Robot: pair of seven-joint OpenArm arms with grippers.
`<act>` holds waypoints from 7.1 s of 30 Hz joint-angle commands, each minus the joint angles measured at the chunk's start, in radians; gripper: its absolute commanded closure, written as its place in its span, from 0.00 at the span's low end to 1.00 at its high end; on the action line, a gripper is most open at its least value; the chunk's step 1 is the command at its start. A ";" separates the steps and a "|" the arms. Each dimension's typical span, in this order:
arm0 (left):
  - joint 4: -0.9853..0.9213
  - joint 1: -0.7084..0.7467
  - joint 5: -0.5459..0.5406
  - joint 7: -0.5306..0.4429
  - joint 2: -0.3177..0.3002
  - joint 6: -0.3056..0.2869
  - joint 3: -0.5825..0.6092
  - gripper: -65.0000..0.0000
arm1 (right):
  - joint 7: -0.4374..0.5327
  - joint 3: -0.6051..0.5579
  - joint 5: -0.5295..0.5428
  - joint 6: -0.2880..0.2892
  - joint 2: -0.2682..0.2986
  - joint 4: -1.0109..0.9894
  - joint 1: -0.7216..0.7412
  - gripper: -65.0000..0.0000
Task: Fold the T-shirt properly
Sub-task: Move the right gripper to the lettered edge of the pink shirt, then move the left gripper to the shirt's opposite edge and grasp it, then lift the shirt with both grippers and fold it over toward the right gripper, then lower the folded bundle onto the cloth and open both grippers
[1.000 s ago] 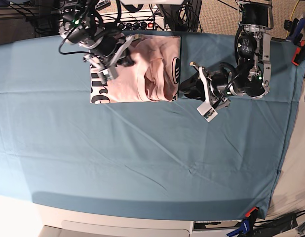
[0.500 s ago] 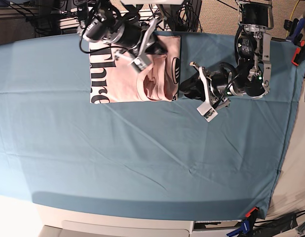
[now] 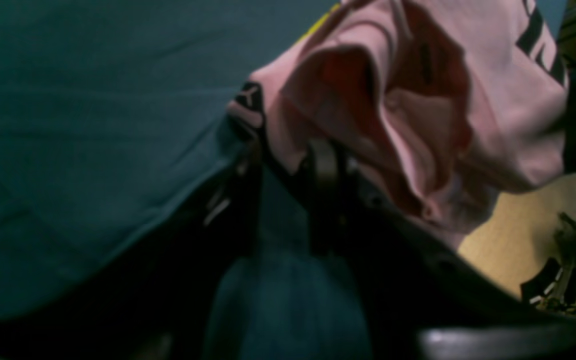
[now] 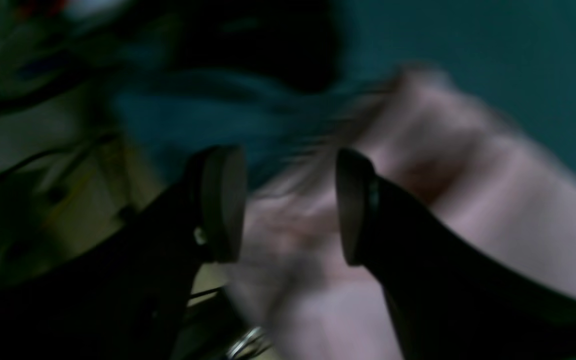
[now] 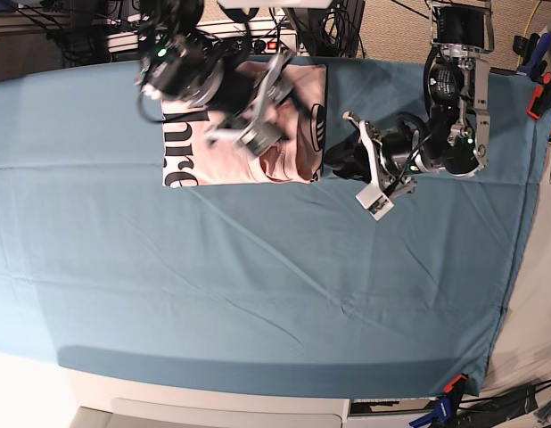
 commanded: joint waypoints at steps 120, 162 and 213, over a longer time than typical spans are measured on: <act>0.092 0.319 0.044 -0.021 0.034 0.229 0.179 1.00 | -0.249 0.557 0.739 0.089 0.203 -0.825 0.351 0.95; -0.311 -0.258 0.123 -0.093 0.015 0.283 0.147 1.00 | -0.249 0.537 0.776 0.099 -0.022 -0.509 0.077 1.00; -0.491 -0.541 0.083 -0.023 -0.116 0.226 0.042 0.69 | -0.202 0.783 0.514 0.099 0.183 -0.508 0.312 0.71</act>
